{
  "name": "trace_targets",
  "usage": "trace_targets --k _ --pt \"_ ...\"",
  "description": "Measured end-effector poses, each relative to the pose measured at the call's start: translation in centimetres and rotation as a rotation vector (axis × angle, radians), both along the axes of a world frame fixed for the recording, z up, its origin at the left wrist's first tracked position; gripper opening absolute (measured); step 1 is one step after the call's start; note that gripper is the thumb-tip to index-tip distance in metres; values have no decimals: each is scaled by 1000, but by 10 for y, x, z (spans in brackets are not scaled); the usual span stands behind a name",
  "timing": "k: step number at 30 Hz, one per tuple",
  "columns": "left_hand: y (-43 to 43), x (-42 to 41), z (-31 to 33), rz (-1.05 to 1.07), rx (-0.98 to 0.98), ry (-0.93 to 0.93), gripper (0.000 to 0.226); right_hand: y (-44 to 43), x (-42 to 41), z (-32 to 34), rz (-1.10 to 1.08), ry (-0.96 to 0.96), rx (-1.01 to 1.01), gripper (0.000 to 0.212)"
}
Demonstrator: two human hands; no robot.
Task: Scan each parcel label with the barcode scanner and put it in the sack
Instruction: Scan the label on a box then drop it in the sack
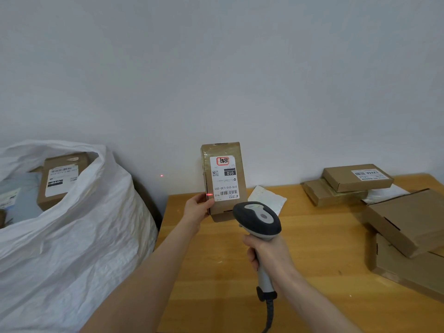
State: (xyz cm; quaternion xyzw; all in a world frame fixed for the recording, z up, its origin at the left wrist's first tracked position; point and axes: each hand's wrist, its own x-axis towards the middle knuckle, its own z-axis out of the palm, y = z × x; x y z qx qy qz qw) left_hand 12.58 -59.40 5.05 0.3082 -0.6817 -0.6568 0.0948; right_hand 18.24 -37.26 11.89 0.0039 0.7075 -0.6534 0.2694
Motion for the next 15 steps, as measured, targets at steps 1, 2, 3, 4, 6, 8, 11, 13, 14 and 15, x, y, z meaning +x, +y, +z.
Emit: trace_targets --k 1,2,3,4,6,8,11,13,14,15 --pt "0 0 1 1 -1 0 42 0 0 0 4 1 2 22" --pt "-1 1 1 1 -4 1 42 -1 1 0 10 3 4 23" --pt "-1 1 1 2 -6 1 41 -1 1 0 17 6 8 23" --pt "-1 1 1 3 -4 1 41 -1 1 0 21 11 14 24" --pt "-2 3 1 8 0 -1 40 -2 1 0 26 20 20 24" --pt "-2 4 1 12 -4 -7 40 -2 1 0 26 25 14 24" --pt "-4 5 0 20 -4 -8 42 -2 0 0 18 20 0 18" --pt "-5 6 0 26 -4 -11 42 -2 -1 0 20 13 -5 13" --pt "-5 6 0 27 -4 -14 42 -1 -1 1 26 14 -2 14" --pt "-6 6 0 26 -3 -14 43 -1 -1 0 31 18 3 17"
